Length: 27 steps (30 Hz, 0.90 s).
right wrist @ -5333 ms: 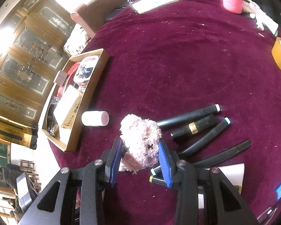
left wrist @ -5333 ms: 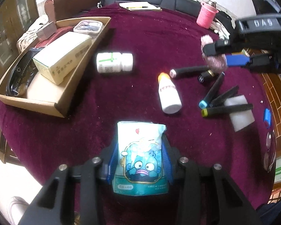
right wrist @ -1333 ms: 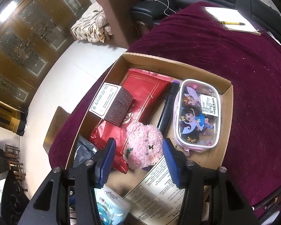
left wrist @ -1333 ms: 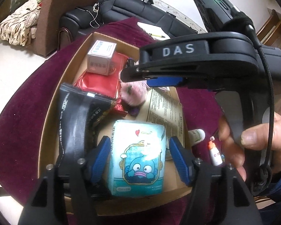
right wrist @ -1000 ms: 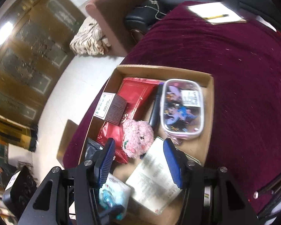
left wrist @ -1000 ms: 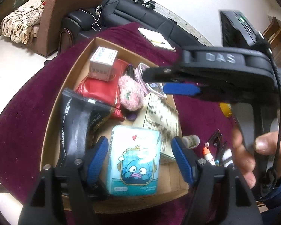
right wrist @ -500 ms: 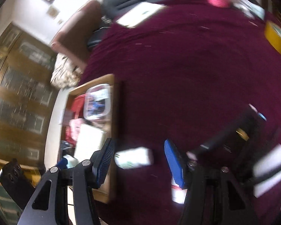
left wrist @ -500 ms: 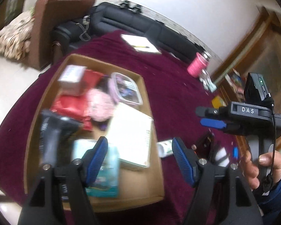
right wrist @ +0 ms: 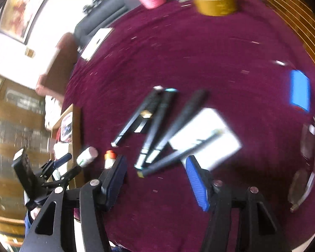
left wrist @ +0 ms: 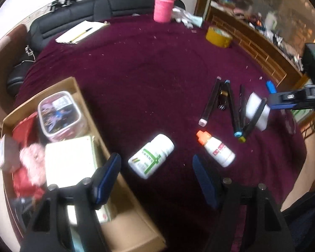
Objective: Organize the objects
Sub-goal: 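Grasp the white pill bottle with the left tool while the right tool grasps the orange-capped dropper bottle, then carry the pill bottle and dropper bottle over the cardboard box with both tools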
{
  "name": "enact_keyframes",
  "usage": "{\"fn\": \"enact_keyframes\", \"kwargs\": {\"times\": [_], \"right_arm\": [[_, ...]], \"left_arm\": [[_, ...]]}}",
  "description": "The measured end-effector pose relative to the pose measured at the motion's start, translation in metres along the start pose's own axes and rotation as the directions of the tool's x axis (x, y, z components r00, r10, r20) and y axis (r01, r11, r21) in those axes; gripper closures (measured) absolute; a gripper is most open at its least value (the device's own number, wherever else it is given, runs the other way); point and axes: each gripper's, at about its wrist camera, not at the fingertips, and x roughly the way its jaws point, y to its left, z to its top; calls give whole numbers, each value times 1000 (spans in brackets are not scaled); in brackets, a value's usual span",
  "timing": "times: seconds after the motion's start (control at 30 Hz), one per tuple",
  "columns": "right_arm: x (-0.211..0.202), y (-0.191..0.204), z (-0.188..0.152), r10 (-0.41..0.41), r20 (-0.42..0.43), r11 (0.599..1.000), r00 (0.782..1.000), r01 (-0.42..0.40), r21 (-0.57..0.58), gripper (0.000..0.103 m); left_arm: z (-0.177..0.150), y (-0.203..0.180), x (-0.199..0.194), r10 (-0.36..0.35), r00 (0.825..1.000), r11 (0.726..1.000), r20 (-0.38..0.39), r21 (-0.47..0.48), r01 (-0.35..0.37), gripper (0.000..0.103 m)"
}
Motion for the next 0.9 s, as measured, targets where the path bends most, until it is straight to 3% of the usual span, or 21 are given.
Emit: {"fn": "enact_keyframes", "kwargs": {"times": [0.17, 0.3, 0.37, 0.43, 0.63, 0.8, 0.9], "right_arm": [[-16, -25, -9, -6, 14, 999, 1000, 5, 40, 39], [-16, -24, -10, -1, 14, 1000, 1000, 1, 21, 39], [-14, -17, -9, 4, 8, 1000, 1000, -4, -6, 39], [-7, -6, -9, 7, -3, 999, 1000, -7, -38, 39], [27, 48, -11, -2, -100, 976, 995, -19, -217, 39], [64, 92, -11, -59, -176, 931, 983, -9, -366, 39], [87, 110, -11, -92, -225, 910, 970, -10, -415, 52]], "left_arm": [[7, -6, 29, 30, 995, 998, -93, 63, -24, 36], [7, -8, 46, 64, 988, 993, -140, 103, -50, 47], [6, -9, 54, 82, 983, 992, -161, 105, -66, 62], [4, -11, 55, 90, 984, 993, -157, 93, -76, 66], [-1, -13, 50, 111, 986, 989, -127, -86, -122, 69], [-23, -15, 34, 42, 994, 968, -98, -242, -65, 70], [-37, -26, 26, 25, 995, 962, -93, -267, -49, 70]]}}
